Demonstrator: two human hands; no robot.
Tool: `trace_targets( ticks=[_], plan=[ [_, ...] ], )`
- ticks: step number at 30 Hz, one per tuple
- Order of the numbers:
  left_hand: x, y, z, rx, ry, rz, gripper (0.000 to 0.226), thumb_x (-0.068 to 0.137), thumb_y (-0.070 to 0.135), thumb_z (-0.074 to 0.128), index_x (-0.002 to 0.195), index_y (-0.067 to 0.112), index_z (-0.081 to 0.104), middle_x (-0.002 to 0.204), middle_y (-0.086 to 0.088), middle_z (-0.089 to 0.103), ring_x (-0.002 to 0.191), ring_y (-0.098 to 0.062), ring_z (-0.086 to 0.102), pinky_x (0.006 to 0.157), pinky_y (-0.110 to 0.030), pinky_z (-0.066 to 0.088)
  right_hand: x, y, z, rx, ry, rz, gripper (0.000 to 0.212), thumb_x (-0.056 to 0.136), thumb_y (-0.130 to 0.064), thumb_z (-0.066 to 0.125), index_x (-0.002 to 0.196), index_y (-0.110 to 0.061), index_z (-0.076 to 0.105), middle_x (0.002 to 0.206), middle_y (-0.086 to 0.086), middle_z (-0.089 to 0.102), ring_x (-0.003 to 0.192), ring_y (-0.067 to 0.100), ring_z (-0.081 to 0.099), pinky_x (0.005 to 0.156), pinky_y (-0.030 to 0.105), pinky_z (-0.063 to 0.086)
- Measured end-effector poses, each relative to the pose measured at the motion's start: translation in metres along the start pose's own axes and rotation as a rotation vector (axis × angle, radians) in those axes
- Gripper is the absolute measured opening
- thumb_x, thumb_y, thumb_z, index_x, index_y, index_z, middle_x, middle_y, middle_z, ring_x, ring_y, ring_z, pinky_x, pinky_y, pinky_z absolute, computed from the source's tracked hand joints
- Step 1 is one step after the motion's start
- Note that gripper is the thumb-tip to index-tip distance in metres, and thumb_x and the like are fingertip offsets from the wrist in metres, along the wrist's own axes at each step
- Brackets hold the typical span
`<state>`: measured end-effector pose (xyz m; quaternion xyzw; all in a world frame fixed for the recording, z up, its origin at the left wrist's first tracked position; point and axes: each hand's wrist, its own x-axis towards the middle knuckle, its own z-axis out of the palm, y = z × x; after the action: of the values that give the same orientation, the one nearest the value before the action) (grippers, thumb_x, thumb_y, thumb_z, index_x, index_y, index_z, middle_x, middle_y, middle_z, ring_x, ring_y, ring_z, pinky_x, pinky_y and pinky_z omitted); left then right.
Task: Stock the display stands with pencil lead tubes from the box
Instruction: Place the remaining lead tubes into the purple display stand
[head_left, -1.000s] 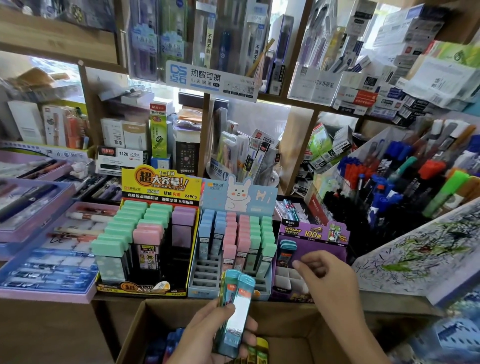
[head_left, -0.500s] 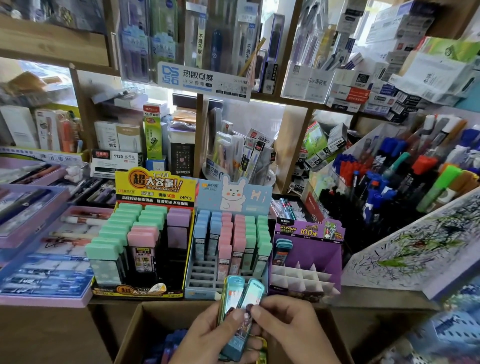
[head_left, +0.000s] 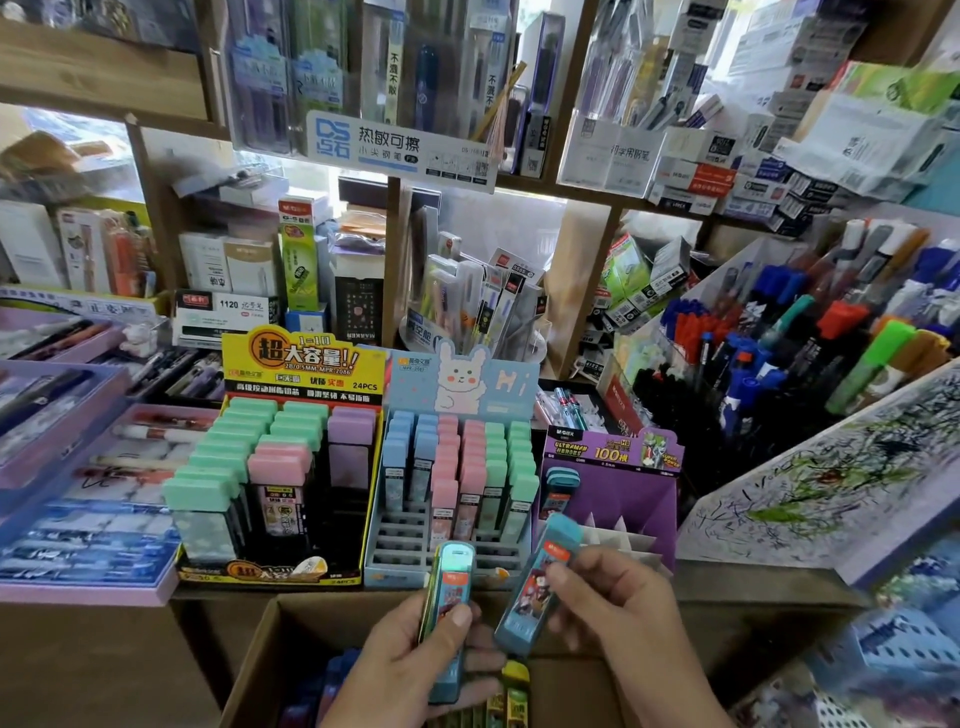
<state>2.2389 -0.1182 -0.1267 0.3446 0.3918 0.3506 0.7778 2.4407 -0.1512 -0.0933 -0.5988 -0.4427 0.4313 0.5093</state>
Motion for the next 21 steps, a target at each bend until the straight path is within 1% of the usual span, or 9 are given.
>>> trace_targets(
  ticks=[2,3,5,7,9,11,13,16,21],
  plan=[
    [-0.001,0.002,-0.002,0.048,0.023,0.022,0.024,0.096,0.016,0.062,0.11,-0.003,0.066,0.09,-0.024,0.075,0.076,-0.033,0.074,0.064,-0.037,0.061,0.008,-0.004,-0.012,0.008,0.087,-0.051,0.016,0.076,-0.025,0.079,0.084,-0.011,0.078,0.077,0.019,0.074,0.056,0.022,0.064,0.046,0.026,0.05],
    [0.0,0.004,-0.002,0.054,0.049,0.039,0.023,0.097,0.015,0.061,0.109,-0.004,0.065,0.085,-0.023,0.074,0.069,-0.03,0.071,0.059,-0.034,0.059,0.01,-0.004,-0.019,0.009,0.098,-0.085,0.02,0.075,-0.031,0.08,0.087,-0.015,0.079,0.078,0.017,0.075,0.059,0.022,0.066,0.048,0.026,0.052],
    [-0.002,0.007,0.0,0.077,0.095,0.06,0.022,0.099,0.015,0.059,0.108,-0.004,0.065,0.079,-0.021,0.071,0.061,-0.026,0.064,0.051,-0.031,0.053,0.017,-0.007,-0.027,-0.013,0.162,-0.142,0.02,0.075,-0.034,0.079,0.088,-0.02,0.079,0.076,0.015,0.075,0.06,0.022,0.068,0.052,0.026,0.056],
    [-0.001,0.008,-0.001,0.097,0.105,0.062,0.024,0.1,0.018,0.058,0.109,-0.004,0.065,0.076,-0.019,0.07,0.058,-0.024,0.061,0.049,-0.03,0.049,0.026,-0.008,-0.034,-0.048,0.218,-0.196,0.011,0.079,-0.03,0.077,0.087,-0.022,0.078,0.074,0.014,0.075,0.062,0.023,0.071,0.057,0.028,0.06],
    [-0.001,0.01,-0.001,0.083,0.1,0.048,0.027,0.098,0.021,0.06,0.109,-0.003,0.066,0.076,-0.018,0.07,0.057,-0.024,0.061,0.048,-0.03,0.047,0.034,-0.013,-0.036,-0.102,0.244,-0.257,0.002,0.086,-0.021,0.076,0.086,-0.021,0.078,0.074,0.011,0.076,0.066,0.025,0.074,0.062,0.032,0.064],
    [-0.002,0.011,-0.001,0.039,0.096,0.033,0.033,0.094,0.025,0.063,0.108,-0.004,0.067,0.077,-0.021,0.069,0.057,-0.026,0.06,0.049,-0.029,0.045,0.044,-0.014,-0.038,-0.172,0.266,-0.282,0.005,0.09,-0.012,0.075,0.086,-0.016,0.076,0.074,0.008,0.077,0.069,0.024,0.075,0.066,0.033,0.064],
    [-0.002,0.012,0.0,-0.001,0.087,0.019,0.037,0.089,0.027,0.066,0.108,-0.005,0.068,0.078,-0.023,0.068,0.057,-0.027,0.06,0.05,-0.03,0.044,0.053,-0.016,-0.038,-0.219,0.267,-0.308,0.007,0.091,-0.008,0.074,0.087,-0.014,0.075,0.074,0.006,0.076,0.07,0.022,0.075,0.067,0.03,0.064],
    [-0.002,0.011,-0.002,-0.043,0.063,0.031,0.039,0.086,0.027,0.067,0.107,-0.006,0.069,0.078,-0.025,0.067,0.056,-0.028,0.059,0.05,-0.03,0.043,0.065,-0.012,-0.038,-0.264,0.253,-0.357,0.011,0.092,-0.008,0.074,0.087,-0.017,0.075,0.076,0.002,0.077,0.073,0.015,0.075,0.069,0.022,0.061],
    [0.0,0.011,-0.003,-0.094,0.062,0.032,0.029,0.093,0.017,0.063,0.104,-0.008,0.07,0.077,-0.029,0.066,0.054,-0.03,0.059,0.046,-0.03,0.044,0.074,-0.006,-0.031,-0.315,0.265,-0.349,0.014,0.093,-0.008,0.073,0.085,-0.02,0.073,0.073,-0.004,0.076,0.069,0.011,0.074,0.065,0.017,0.057]
  ],
)
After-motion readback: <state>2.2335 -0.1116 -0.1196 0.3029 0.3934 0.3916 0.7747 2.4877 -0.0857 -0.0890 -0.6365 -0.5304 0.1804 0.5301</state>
